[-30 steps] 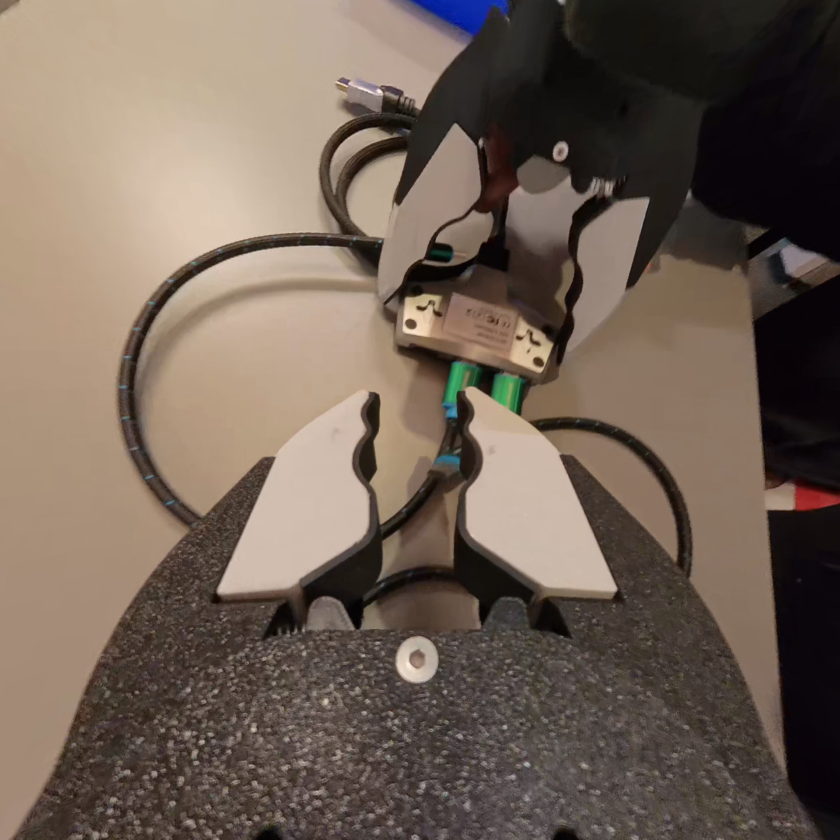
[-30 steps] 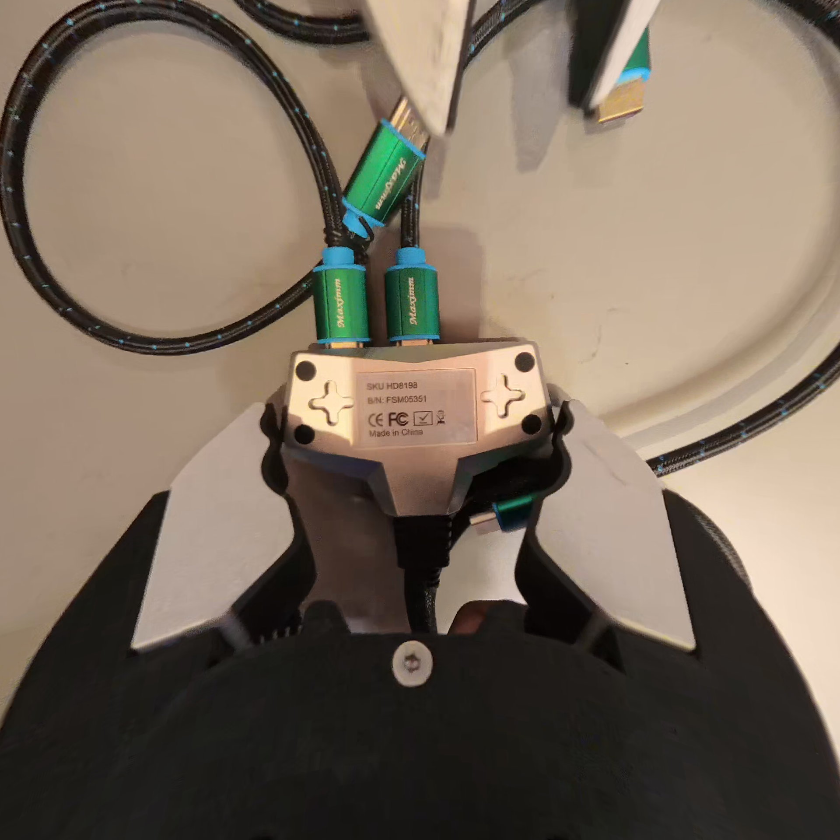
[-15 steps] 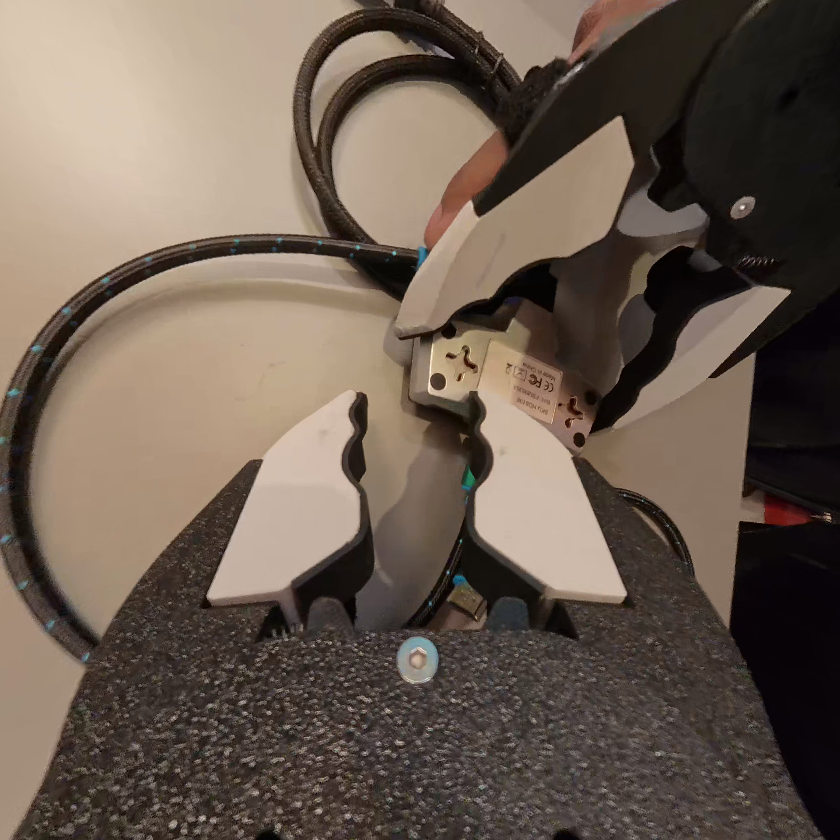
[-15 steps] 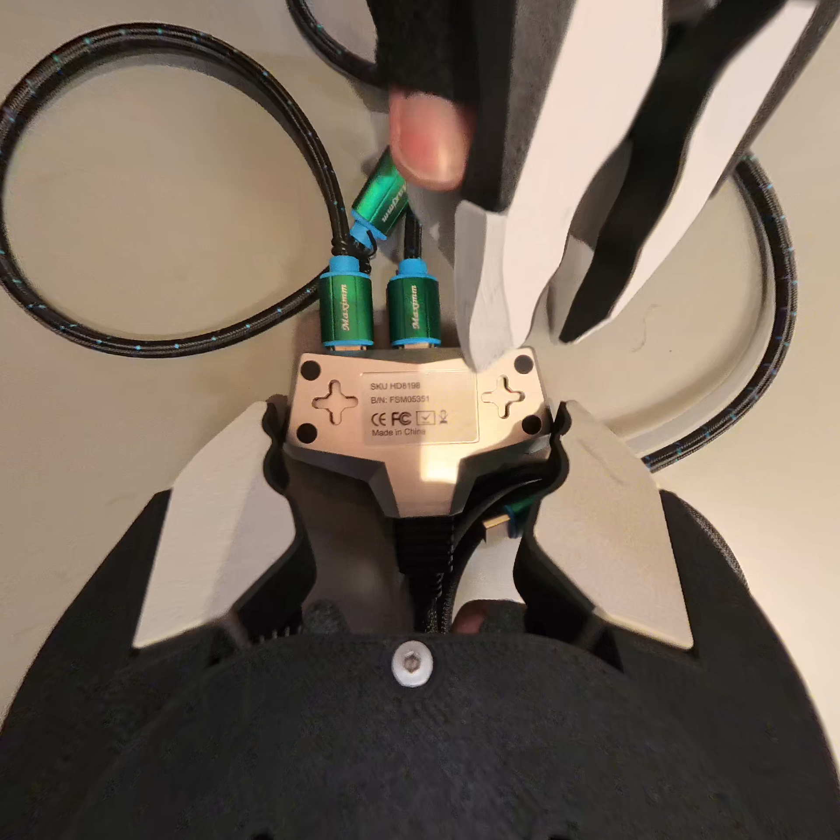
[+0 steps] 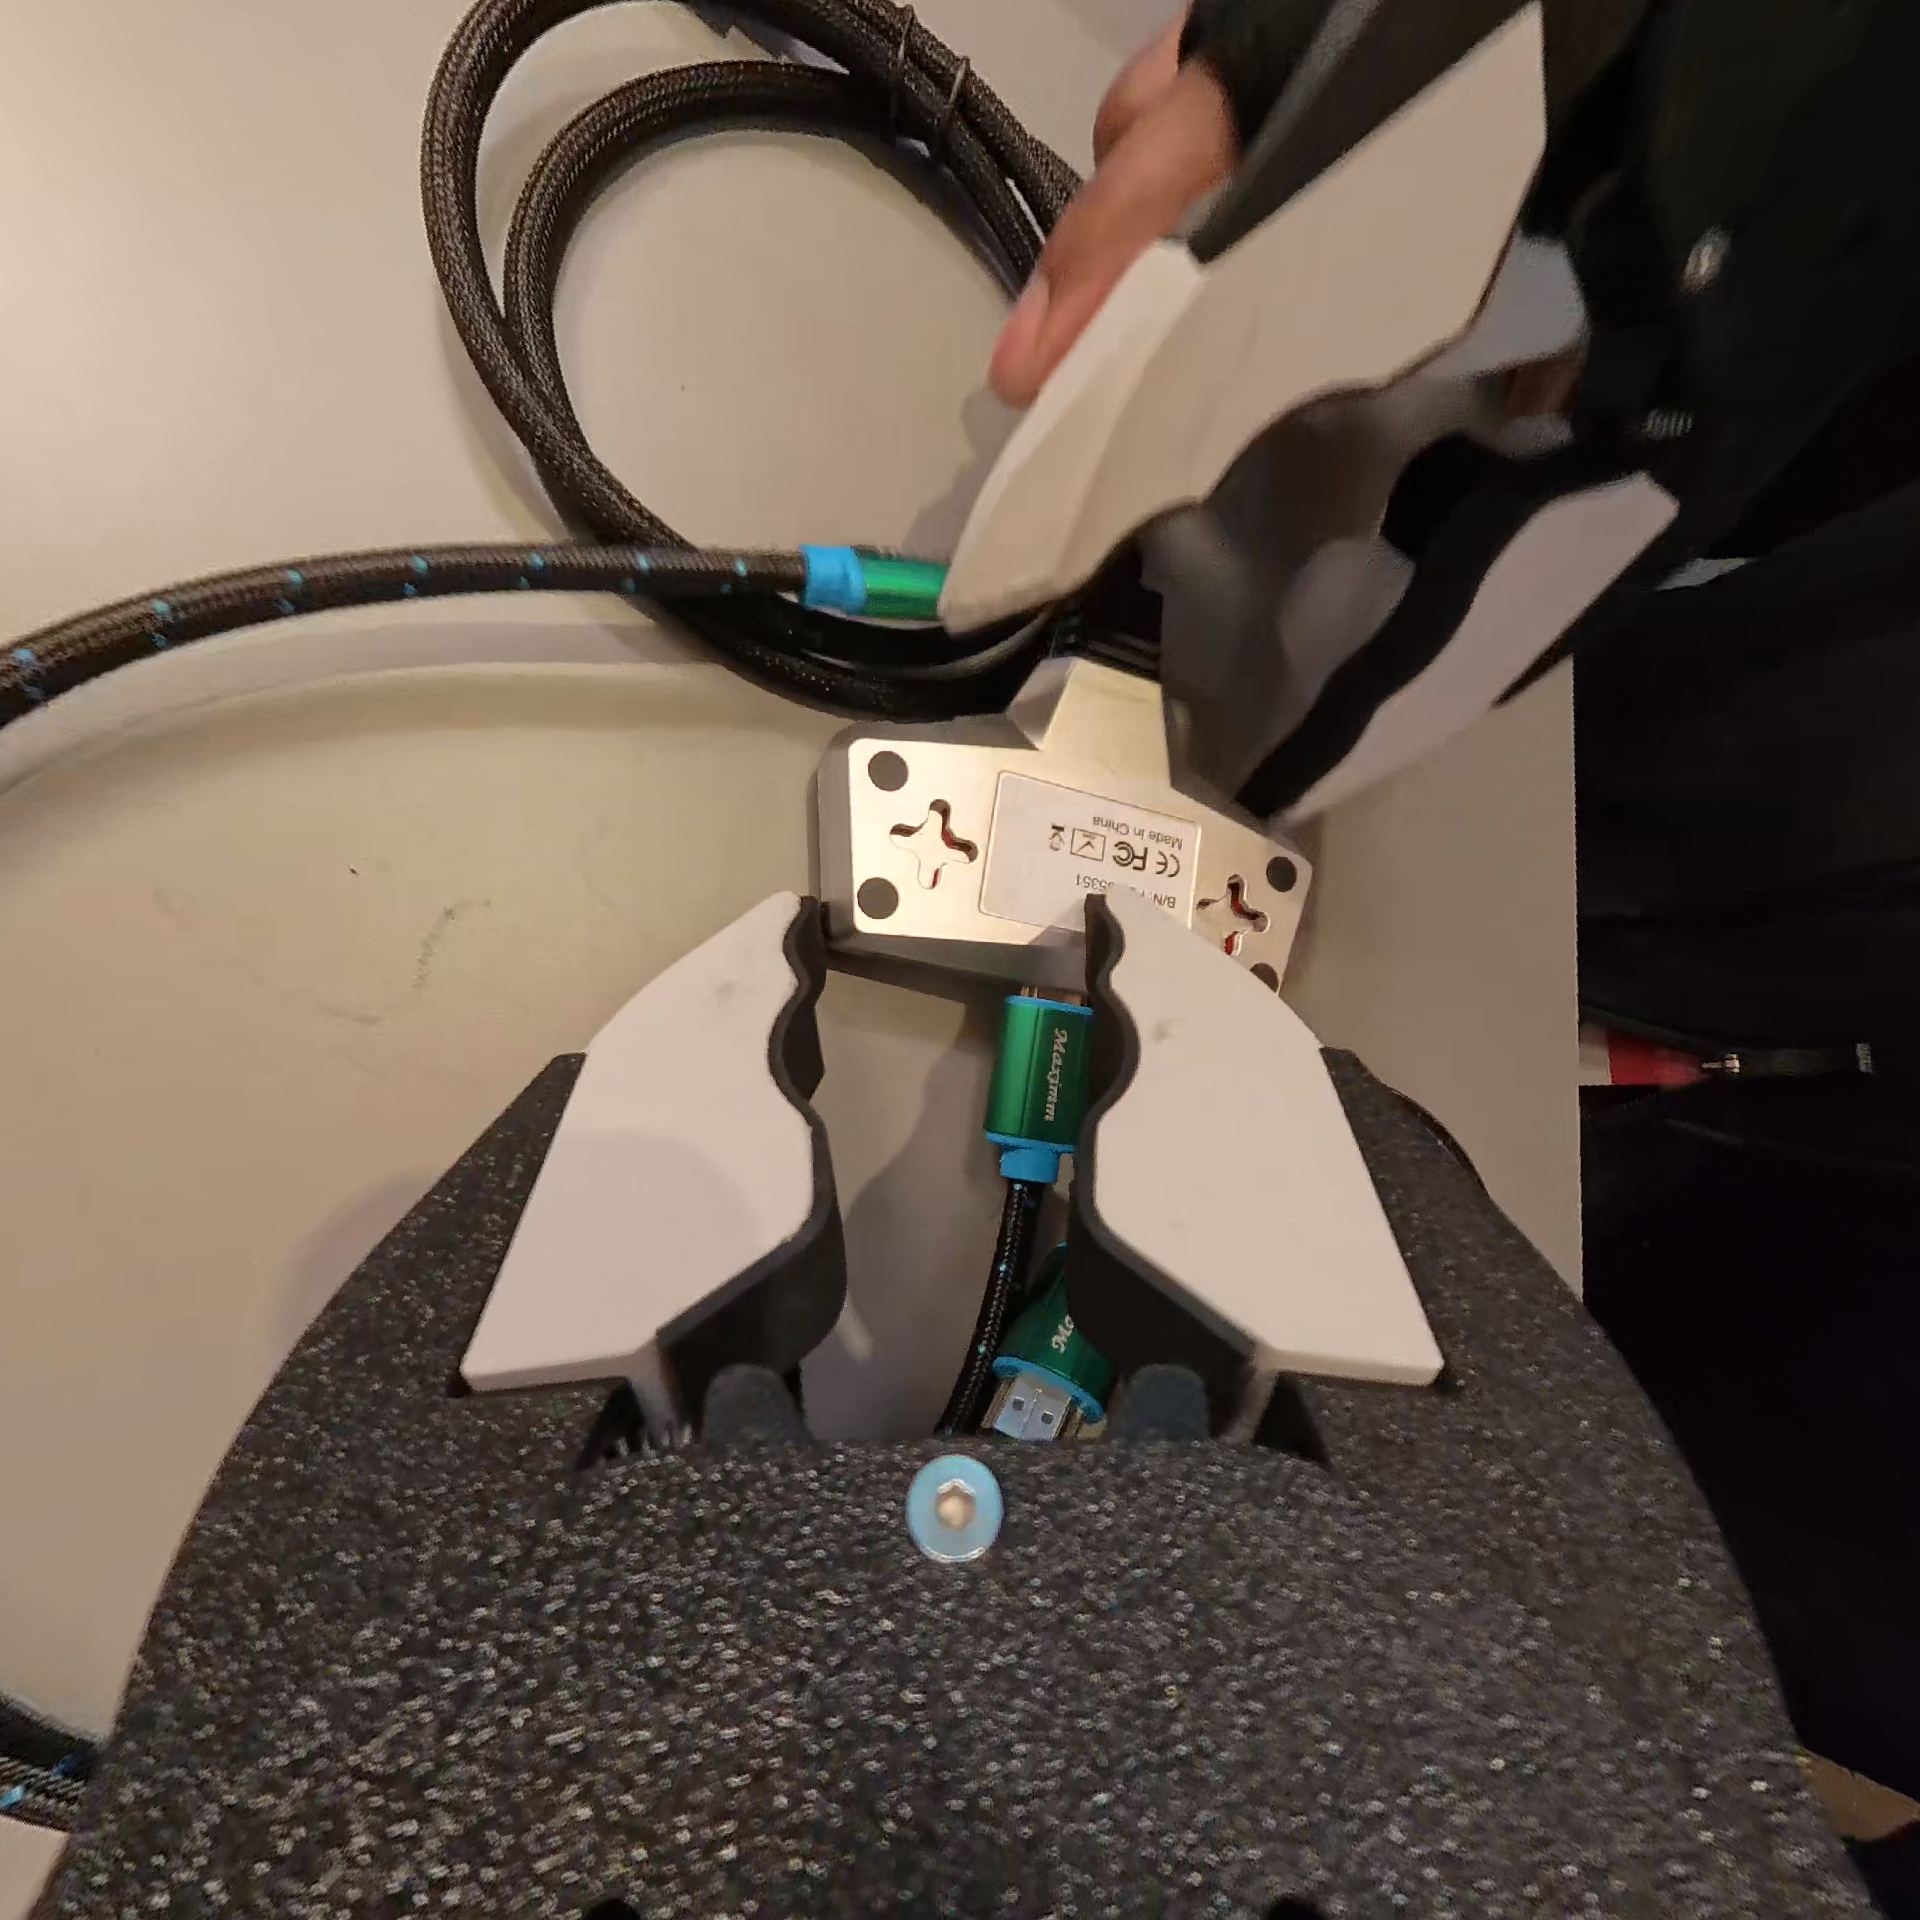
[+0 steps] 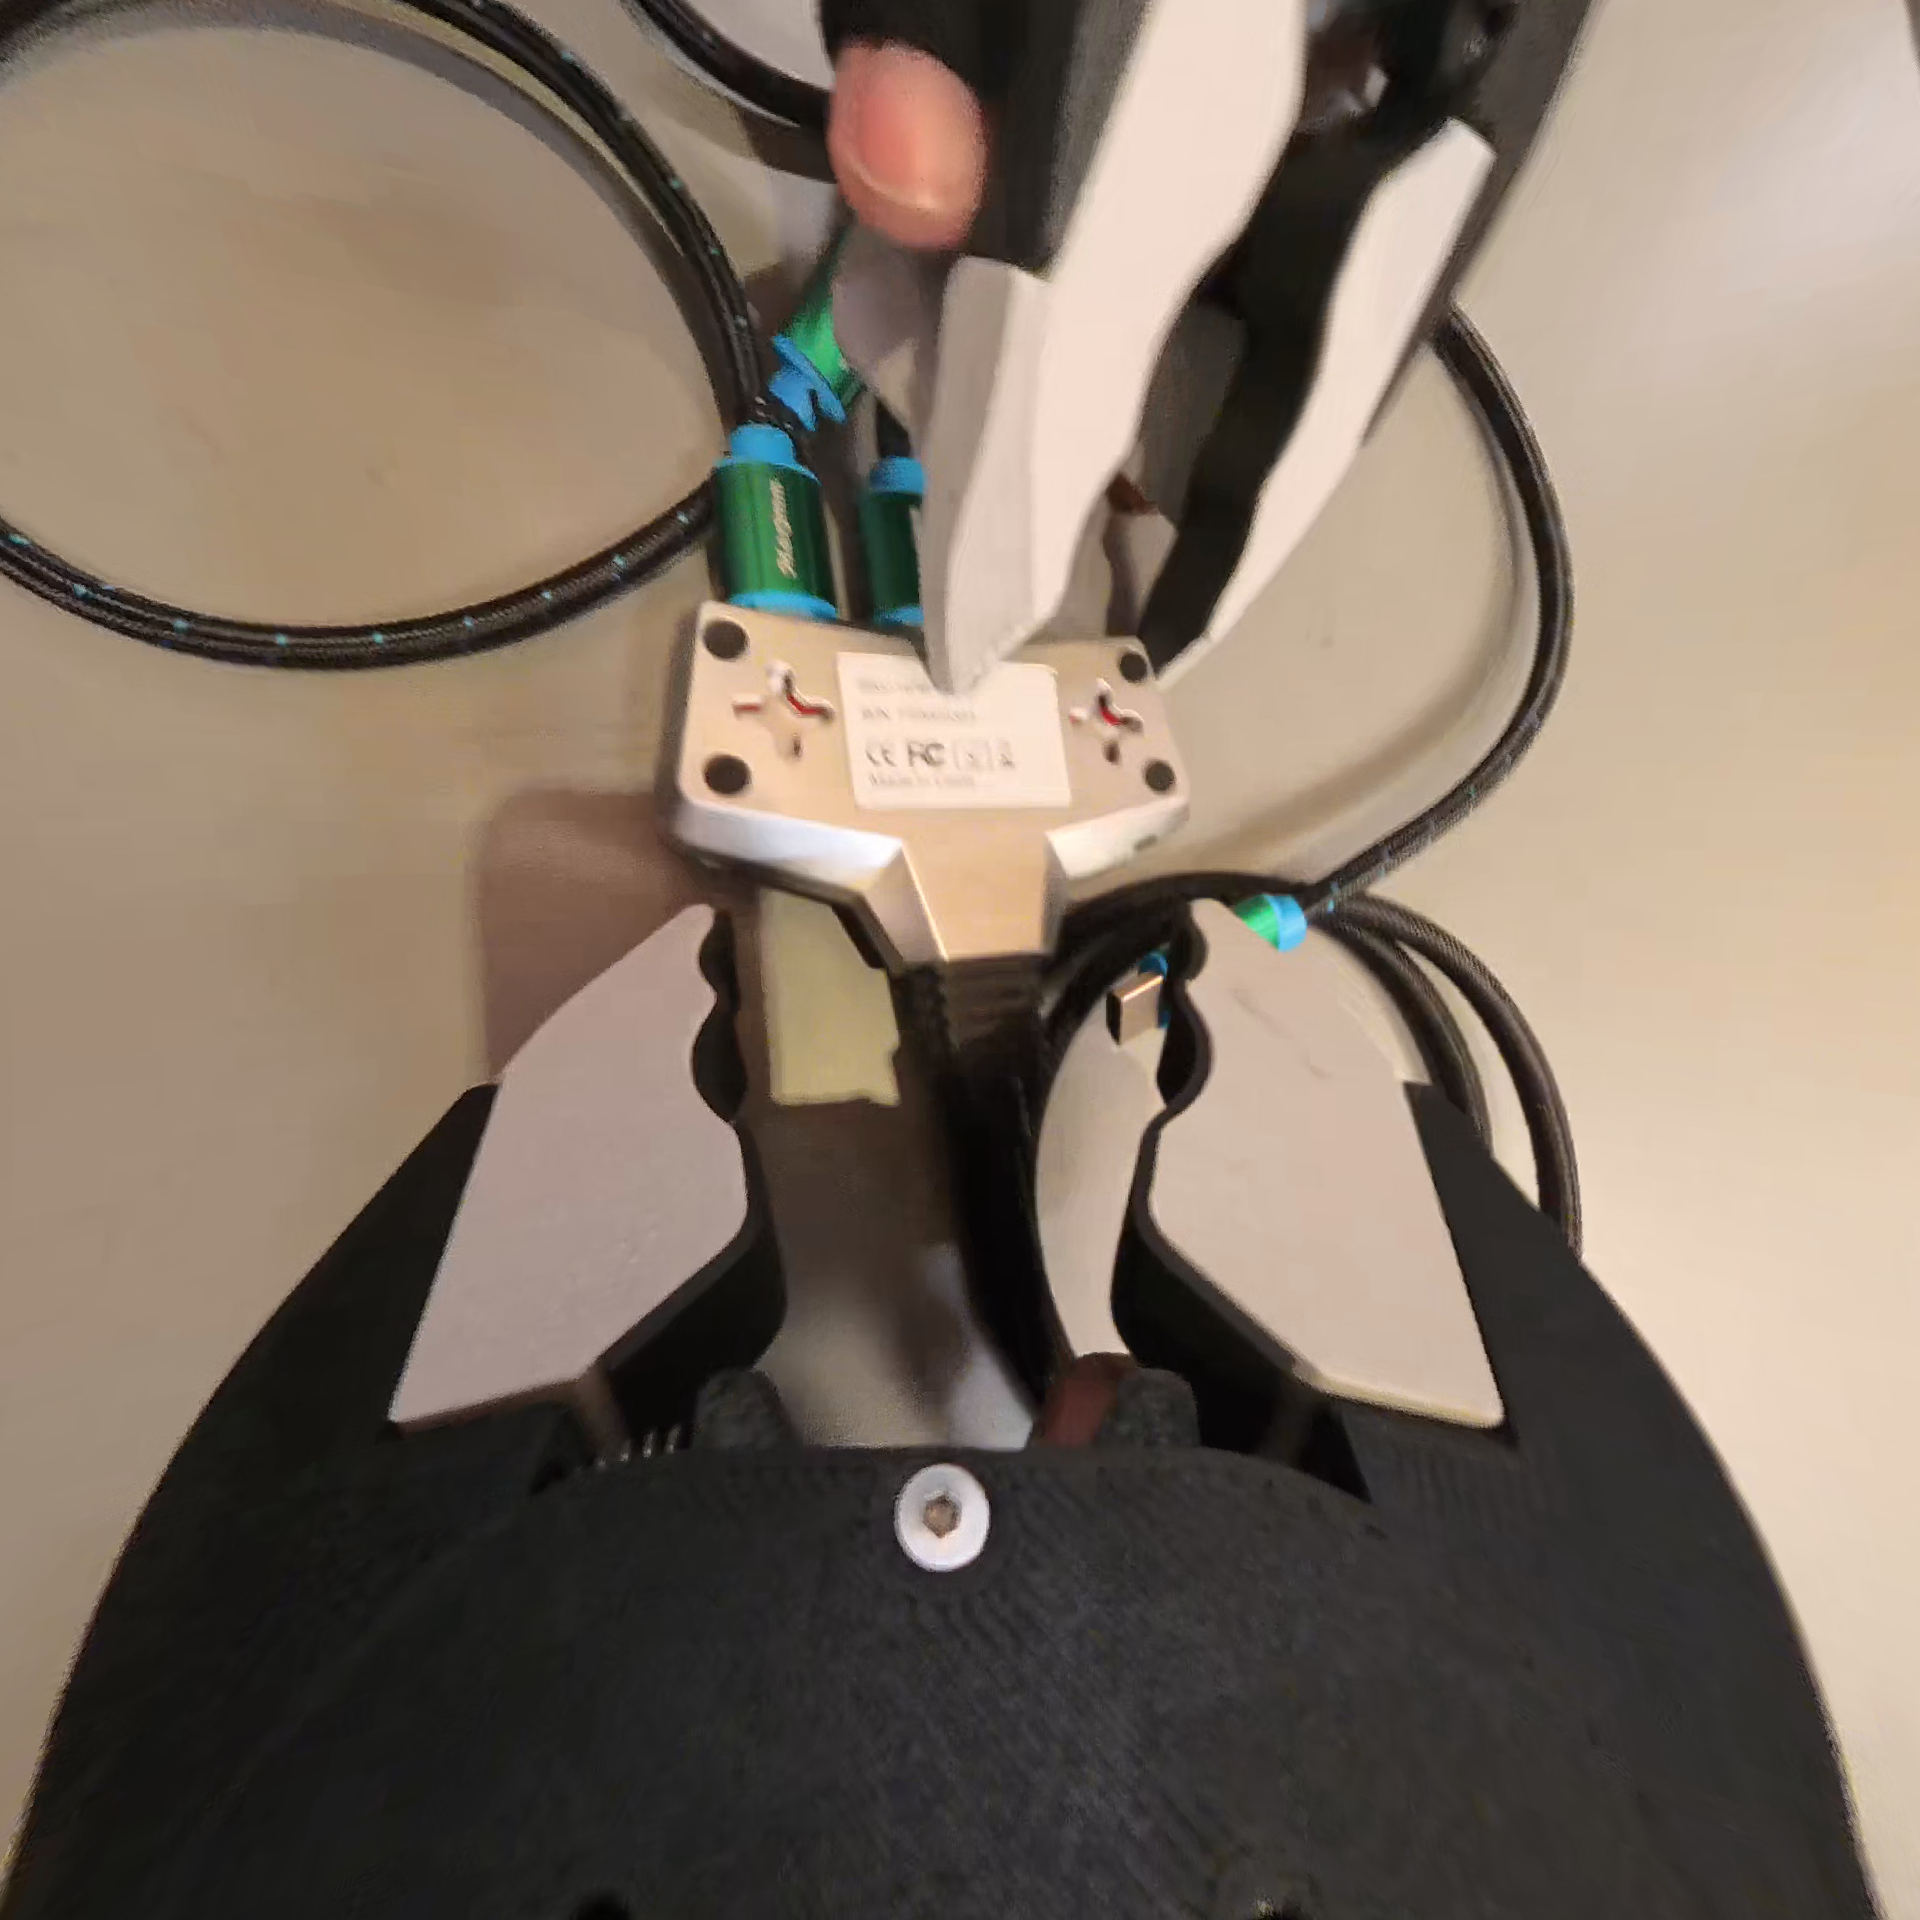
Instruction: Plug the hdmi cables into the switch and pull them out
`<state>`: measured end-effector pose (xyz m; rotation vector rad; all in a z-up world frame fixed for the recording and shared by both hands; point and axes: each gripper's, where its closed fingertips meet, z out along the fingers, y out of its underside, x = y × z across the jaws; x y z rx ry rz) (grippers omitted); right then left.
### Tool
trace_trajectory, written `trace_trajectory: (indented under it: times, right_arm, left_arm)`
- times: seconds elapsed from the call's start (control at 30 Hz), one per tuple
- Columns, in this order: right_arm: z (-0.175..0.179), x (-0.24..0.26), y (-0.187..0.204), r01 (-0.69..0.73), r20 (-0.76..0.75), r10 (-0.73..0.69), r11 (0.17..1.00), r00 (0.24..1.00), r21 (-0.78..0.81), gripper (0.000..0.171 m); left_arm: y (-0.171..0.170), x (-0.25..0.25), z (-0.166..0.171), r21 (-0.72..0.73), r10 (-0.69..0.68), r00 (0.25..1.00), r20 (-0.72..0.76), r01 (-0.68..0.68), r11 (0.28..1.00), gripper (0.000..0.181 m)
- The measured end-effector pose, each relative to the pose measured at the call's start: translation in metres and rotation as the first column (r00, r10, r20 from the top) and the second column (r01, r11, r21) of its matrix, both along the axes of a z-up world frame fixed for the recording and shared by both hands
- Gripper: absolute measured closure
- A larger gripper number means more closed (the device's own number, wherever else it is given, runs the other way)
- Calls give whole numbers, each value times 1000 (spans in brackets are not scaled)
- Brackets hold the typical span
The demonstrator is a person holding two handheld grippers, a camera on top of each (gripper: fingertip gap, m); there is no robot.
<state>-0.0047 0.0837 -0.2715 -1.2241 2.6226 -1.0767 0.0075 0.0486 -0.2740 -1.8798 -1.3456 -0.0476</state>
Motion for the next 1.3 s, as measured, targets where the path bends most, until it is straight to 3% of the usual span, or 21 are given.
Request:
trace_trajectory:
  times: [0.17,0.43,0.77,0.93,1.03,1.3]
  right_arm:
    - [1,-10,8,6,40,-9,995,999,95,121]
    - [-12,5,3,-19,34,14,986,999,165,131]
    - [5,6,1,-93,-54,87,988,995,-123,132]
    - [11,8,-3,-114,-111,91,968,990,-224,134]
    - [16,10,-6,-134,-173,88,951,981,-279,135]
    - [19,5,-12,-68,-142,30,960,989,-270,133]
  left_arm:
    - [0,2,0,2,-2,1000,-1,2,1000,133]
    - [5,5,1,-2,-21,1000,-15,21,1000,129]
    - [-1,9,18,87,46,998,-52,-41,995,128]
    - [4,12,19,62,21,999,-25,-20,998,133]
    - [8,10,19,50,26,1000,-8,-26,998,127]
    - [-2,5,28,51,96,994,-49,-94,994,136]
